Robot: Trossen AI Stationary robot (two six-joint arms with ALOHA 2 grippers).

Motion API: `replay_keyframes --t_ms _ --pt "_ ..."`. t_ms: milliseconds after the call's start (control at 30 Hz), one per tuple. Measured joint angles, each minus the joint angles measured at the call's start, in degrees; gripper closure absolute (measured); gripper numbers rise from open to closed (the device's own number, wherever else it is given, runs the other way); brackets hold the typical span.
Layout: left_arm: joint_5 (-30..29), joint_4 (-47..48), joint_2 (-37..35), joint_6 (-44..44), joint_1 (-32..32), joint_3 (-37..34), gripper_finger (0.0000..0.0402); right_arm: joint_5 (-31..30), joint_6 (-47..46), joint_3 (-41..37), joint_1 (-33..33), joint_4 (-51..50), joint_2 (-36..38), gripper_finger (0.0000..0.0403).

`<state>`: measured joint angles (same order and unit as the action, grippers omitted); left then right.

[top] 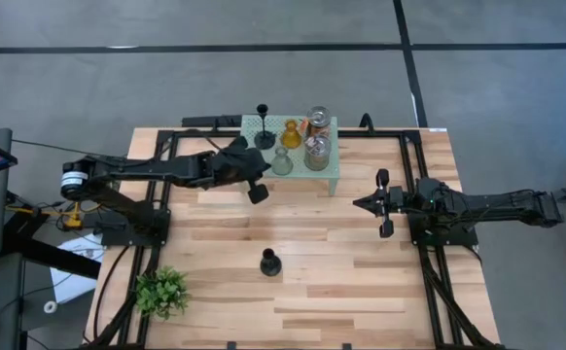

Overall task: Pick & Place candle stick holders
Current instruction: Put the green glass holder on the shelf aligned with the other glass holder, then put the black holder on the shelf aligned with the other black holder

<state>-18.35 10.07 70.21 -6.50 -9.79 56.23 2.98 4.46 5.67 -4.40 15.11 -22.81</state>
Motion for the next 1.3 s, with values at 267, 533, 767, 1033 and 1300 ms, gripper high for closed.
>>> replay_keyframes --t_ms 267,533,767,1033,1300 --pt "3.7 -1.6 0.7 1.9 -2.7 -1.8 0.04 0.0 0.0 0.0 0.0 0.0 0.0 0.0403" --pt "7.7 -4.5 1.2 2.7 -3.5 -1.8 0.0399 0.0 0.0 0.0 0.0 0.0 0.0 0.0403" --pt "7.9 -5.5 3.1 2.9 -3.5 -1.8 0.0399 0.0 0.0 0.0 0.0 0.1 0.0 0.0403" --pt "10.3 -7.6 6.4 2.8 -4.8 -1.8 0.0399 0.0 0.0 0.0 0.0 0.1 0.0 0.0403" --pt "11.0 -7.3 1.3 3.5 -3.0 -1.8 0.0399 0.0 0.0 0.0 0.0 0.0 0.0 0.0403"
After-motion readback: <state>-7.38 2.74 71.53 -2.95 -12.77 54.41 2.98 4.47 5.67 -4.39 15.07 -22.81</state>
